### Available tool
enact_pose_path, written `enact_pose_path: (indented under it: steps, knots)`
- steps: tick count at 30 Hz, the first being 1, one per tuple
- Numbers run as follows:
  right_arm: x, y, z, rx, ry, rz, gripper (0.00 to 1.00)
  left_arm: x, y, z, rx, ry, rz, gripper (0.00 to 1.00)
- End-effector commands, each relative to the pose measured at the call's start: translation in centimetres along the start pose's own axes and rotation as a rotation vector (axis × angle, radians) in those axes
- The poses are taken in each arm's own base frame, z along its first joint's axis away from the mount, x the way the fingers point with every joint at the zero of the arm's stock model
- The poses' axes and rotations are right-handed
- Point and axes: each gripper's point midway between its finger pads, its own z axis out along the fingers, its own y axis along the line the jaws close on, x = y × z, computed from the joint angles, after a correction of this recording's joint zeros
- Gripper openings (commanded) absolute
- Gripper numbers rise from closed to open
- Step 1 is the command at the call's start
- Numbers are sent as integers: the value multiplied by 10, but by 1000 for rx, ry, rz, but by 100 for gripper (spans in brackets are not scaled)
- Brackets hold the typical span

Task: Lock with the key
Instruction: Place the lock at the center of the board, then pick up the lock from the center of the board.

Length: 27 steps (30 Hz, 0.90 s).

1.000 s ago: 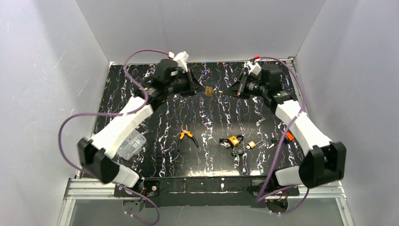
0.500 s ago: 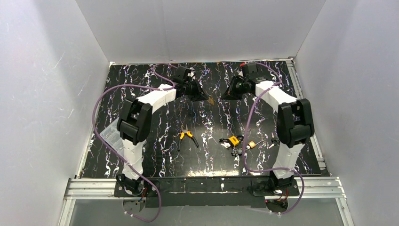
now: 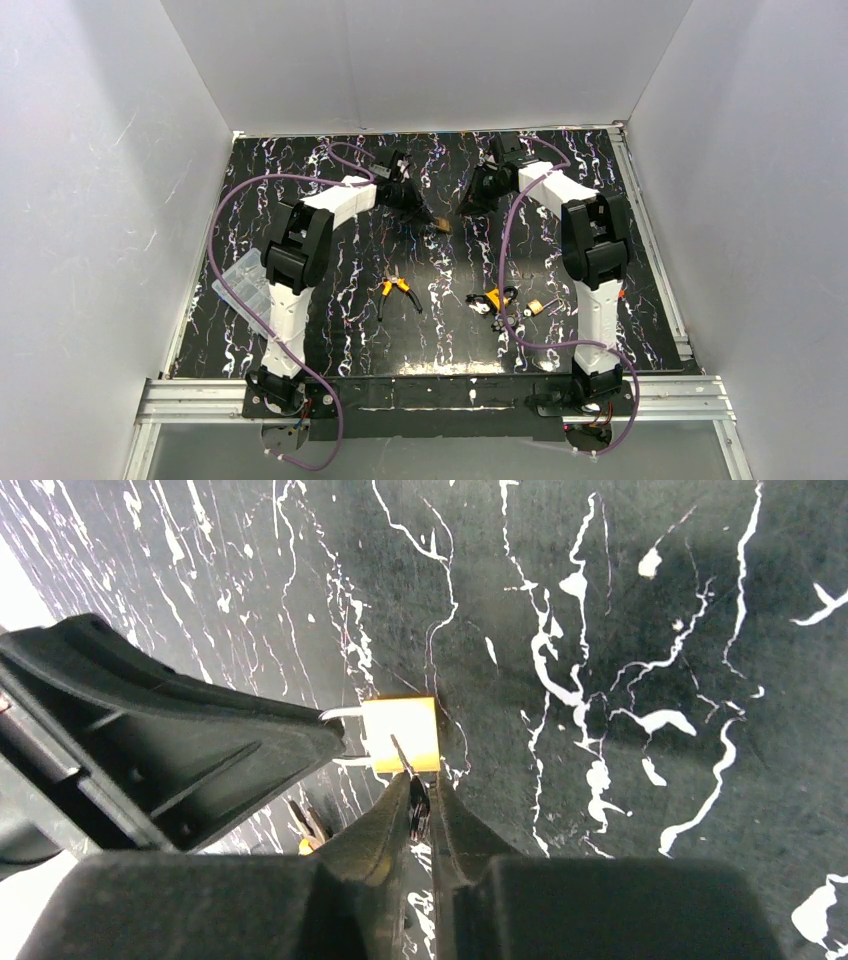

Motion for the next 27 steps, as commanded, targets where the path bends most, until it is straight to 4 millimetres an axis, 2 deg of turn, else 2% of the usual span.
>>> enact_pose_path:
  steps: [1, 4, 6, 9, 13, 16, 20, 27]
  knots:
    - [-5, 1, 2, 17, 3, -11, 23, -5, 20, -17, -174, -19, 5, 29]
    - [-3, -1, 6, 25, 14, -16, 33, -7, 22, -24, -207, -29, 18, 44]
    - [-3, 0, 6, 29, 15, -25, 39, -8, 21, -28, -216, -35, 31, 57]
    - [-5, 4, -1, 32, 7, -40, 47, -12, 16, -36, -218, -52, 53, 66]
    - [-7, 13, -31, 47, -53, -87, 56, -17, 0, -61, -205, -95, 105, 75]
    - [10, 7, -57, 73, -80, -129, 64, -10, -16, -82, -179, -122, 140, 80]
    - [44, -7, -88, 100, -113, -163, 70, 16, -42, -108, -110, -154, 194, 86]
    - [108, -35, -114, 217, -136, -247, 71, 83, -52, -127, -42, -126, 253, 88]
